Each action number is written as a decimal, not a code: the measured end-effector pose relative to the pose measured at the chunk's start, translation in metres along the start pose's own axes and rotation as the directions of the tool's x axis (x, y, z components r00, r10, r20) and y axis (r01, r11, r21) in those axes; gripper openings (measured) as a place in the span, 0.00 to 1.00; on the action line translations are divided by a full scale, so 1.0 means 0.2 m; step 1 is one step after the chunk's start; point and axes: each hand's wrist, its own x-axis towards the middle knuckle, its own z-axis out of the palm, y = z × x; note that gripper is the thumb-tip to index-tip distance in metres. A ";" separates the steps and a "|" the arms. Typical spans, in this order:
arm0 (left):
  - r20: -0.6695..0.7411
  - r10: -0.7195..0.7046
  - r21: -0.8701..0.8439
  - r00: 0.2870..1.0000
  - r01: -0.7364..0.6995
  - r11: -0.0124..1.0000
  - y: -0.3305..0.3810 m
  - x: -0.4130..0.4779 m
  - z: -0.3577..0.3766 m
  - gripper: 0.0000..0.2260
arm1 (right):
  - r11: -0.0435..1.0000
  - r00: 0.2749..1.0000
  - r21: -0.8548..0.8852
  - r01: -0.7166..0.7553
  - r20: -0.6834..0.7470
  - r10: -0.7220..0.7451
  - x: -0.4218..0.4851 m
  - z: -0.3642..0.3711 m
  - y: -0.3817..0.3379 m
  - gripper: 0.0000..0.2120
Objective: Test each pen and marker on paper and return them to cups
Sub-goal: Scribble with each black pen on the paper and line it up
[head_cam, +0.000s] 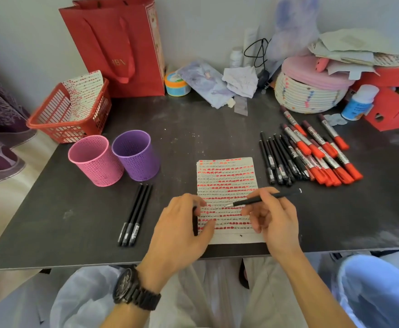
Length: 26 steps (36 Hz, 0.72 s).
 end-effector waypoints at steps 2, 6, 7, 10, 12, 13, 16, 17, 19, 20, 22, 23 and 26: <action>0.049 0.044 -0.026 0.998 -0.042 0.999 -0.04 -0.02 -0.01 0.19 | 1.000 1.000 -0.030 0.010 0.012 -0.010 0.00 0.00 -0.01 0.12; 0.118 0.080 -0.023 0.990 -0.078 0.997 -0.10 -0.06 0.04 0.23 | 0.981 0.995 -0.164 0.102 0.018 -0.100 -0.02 0.01 -0.01 0.11; 0.106 0.088 -0.019 0.990 -0.087 0.996 -0.11 -0.06 0.05 0.24 | 0.966 0.989 -0.213 0.148 0.011 -0.149 -0.03 0.02 -0.01 0.09; 0.076 0.089 -0.023 0.993 -0.088 0.996 -0.11 -0.07 0.07 0.21 | 0.884 0.957 -0.381 0.271 0.010 -0.290 -0.07 0.04 0.00 0.03; 0.072 0.077 -0.014 0.994 -0.076 0.997 -0.11 -0.06 0.07 0.21 | 0.850 0.947 -0.434 0.299 0.027 -0.319 -0.10 0.06 0.00 0.03; 0.068 0.068 -0.011 0.995 -0.068 0.998 -0.10 -0.06 0.07 0.22 | 0.857 0.951 -0.425 0.291 0.033 -0.307 -0.11 0.08 -0.01 0.03; 0.042 0.060 -0.013 0.997 -0.060 0.998 -0.10 -0.06 0.07 0.23 | 0.916 0.982 -0.354 0.188 0.045 -0.185 -0.12 0.12 -0.04 0.04; 0.035 0.063 -0.009 0.997 -0.063 0.998 -0.10 -0.06 0.08 0.22 | 0.922 0.987 -0.353 0.161 0.059 -0.150 -0.11 0.14 -0.05 0.05; 0.032 0.063 0.002 0.997 -0.063 0.998 -0.11 -0.06 0.08 0.25 | 0.920 0.991 -0.372 0.125 0.091 -0.098 -0.08 0.16 -0.05 0.05; 0.031 0.064 0.005 0.997 -0.064 0.998 -0.11 -0.06 0.09 0.26 | 0.917 0.992 -0.384 0.109 0.096 -0.077 -0.07 0.17 -0.05 0.06; 0.026 0.061 -0.006 0.998 -0.061 0.998 -0.12 -0.06 0.09 0.26 | 0.906 0.996 -0.416 0.077 0.082 -0.047 -0.06 0.18 -0.03 0.09; 0.025 0.058 -0.014 0.998 -0.057 0.998 -0.12 -0.06 0.09 0.27 | 0.897 0.997 -0.437 0.062 0.068 -0.036 -0.06 0.18 -0.01 0.10; 0.021 0.051 -0.012 0.998 -0.051 0.999 -0.11 -0.06 0.09 0.26 | 0.839 0.996 -0.537 0.085 0.045 -0.072 -0.07 0.18 0.04 0.10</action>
